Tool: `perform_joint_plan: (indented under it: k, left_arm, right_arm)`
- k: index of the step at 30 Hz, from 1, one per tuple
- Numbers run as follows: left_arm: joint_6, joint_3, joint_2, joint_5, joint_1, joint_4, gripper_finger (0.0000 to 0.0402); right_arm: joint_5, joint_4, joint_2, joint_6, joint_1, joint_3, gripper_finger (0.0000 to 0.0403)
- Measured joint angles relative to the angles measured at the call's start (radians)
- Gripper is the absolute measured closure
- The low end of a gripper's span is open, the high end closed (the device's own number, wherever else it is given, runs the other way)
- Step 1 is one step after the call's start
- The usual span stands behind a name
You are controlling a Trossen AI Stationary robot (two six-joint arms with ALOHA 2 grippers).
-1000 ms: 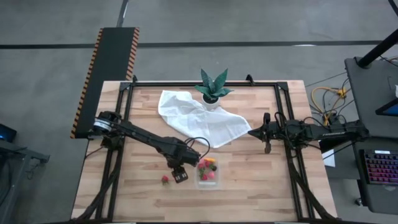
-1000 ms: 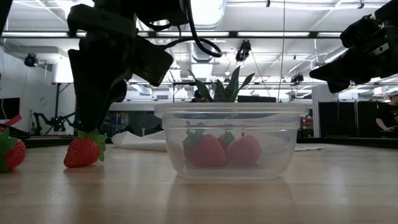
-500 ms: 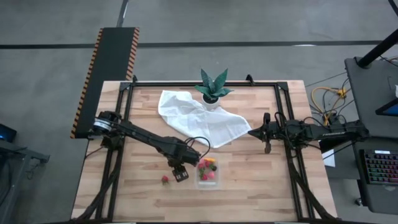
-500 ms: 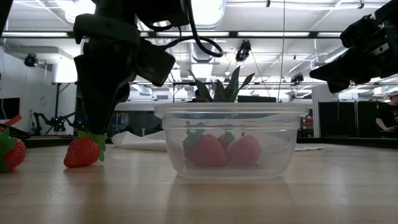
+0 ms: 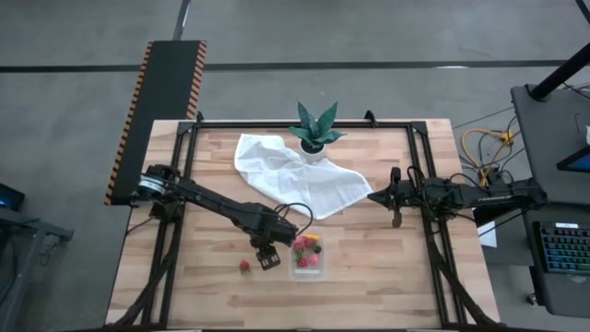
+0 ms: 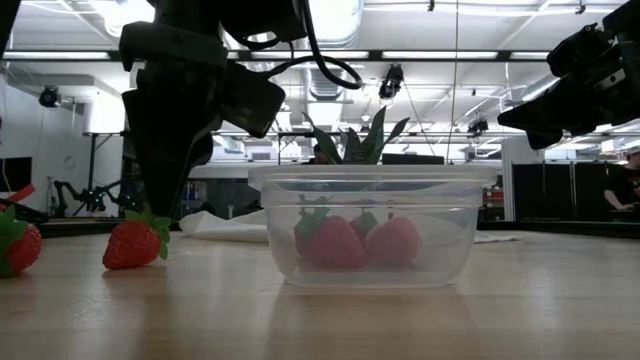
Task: Pick and placing Produce into tupperware
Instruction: Put the pink peach into the transparent bin
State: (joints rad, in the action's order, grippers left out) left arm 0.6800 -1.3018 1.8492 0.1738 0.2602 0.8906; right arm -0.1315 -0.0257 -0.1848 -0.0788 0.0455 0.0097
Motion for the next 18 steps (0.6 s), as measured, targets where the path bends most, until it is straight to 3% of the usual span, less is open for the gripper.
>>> perform_joint_plan:
  k: [13, 18]
  left_arm:
    - [-0.006, 0.036, 0.0, 0.003, 0.0, 0.001, 0.0217]
    - [-0.006, 0.037, 0.0, 0.004, -0.001, 0.0, 0.0237]
  right_arm:
    - [0.0, 0.0, 0.0, 0.0, 0.0, 0.0, 0.0394]
    - [0.0, 0.0, 0.0, 0.0, 0.0, 0.0, 0.0394]
